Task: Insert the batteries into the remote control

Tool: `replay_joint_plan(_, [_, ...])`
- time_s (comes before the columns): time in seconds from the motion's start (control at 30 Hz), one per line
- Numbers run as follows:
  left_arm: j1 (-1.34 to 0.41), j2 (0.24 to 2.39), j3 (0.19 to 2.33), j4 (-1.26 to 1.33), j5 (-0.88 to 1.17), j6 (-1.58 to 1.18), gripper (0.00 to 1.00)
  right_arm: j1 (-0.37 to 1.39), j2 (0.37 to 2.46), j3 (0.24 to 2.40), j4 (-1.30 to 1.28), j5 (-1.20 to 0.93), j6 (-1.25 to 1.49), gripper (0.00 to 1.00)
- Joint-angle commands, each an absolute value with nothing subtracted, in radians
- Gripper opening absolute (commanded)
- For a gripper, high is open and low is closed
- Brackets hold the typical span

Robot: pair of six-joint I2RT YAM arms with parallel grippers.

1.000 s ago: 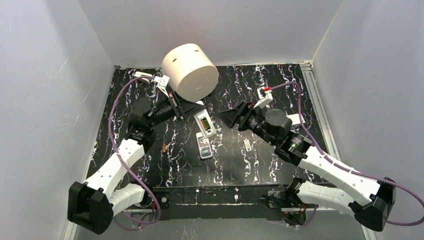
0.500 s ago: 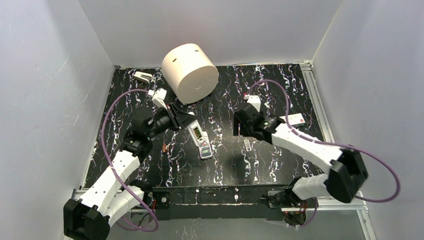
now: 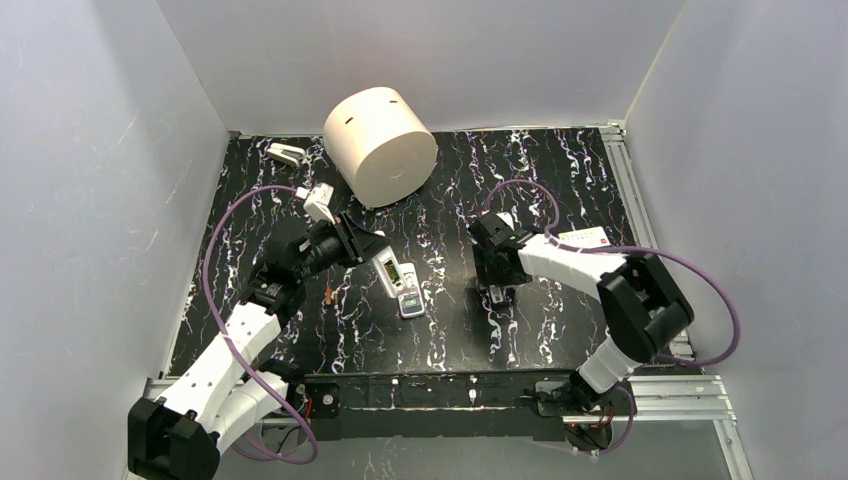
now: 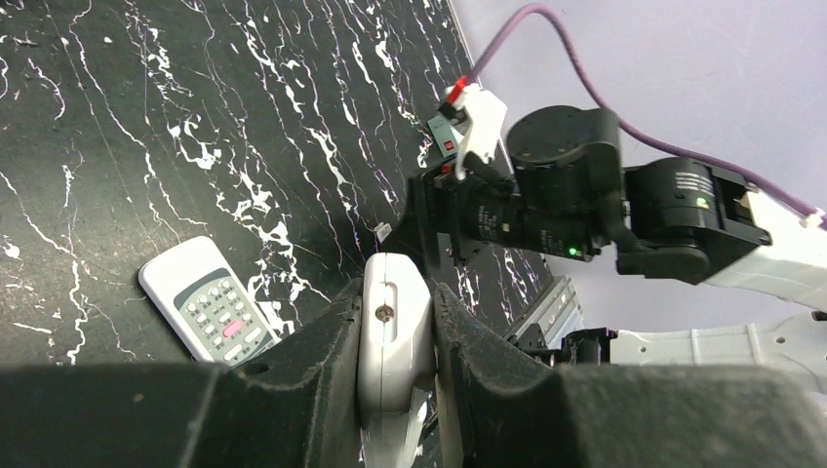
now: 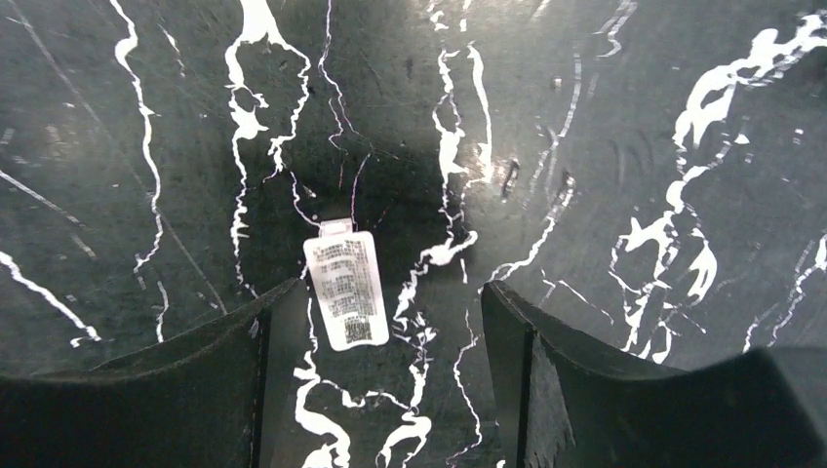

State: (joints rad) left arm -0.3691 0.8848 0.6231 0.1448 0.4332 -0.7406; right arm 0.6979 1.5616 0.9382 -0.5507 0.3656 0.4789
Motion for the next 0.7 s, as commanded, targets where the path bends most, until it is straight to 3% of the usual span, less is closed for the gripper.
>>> replay_joint_plan(0.0, [-0.366, 0.862, 0.625, 0.142, 0.430, -0.720, 0.00, 0.694, 1.634, 0.998, -0.530, 0.294, 0.363, 0.73])
replay_joint_plan(0.13, [-0.367, 0.858, 0.623, 0.133, 0.430, -0.713, 0.00, 0.691, 1.666, 1.016, -0.538, 0.326, 0.381, 0.70])
replay_joint_plan(0.27, [-0.365, 0.851, 0.623, 0.127, 0.428, -0.708, 0.00, 0.671, 1.688, 1.023, -0.570, 0.342, 0.486, 0.56])
replay_joint_plan(0.53, [-0.367, 0.810, 0.618, 0.091, 0.414, -0.695, 0.00, 0.667, 1.646, 0.929, -0.577, 0.248, 0.742, 0.36])
replay_joint_plan(0.67, [-0.366, 0.781, 0.612, 0.068, 0.408, -0.691, 0.00, 0.668, 1.612, 0.874, -0.569, 0.271, 0.934, 0.33])
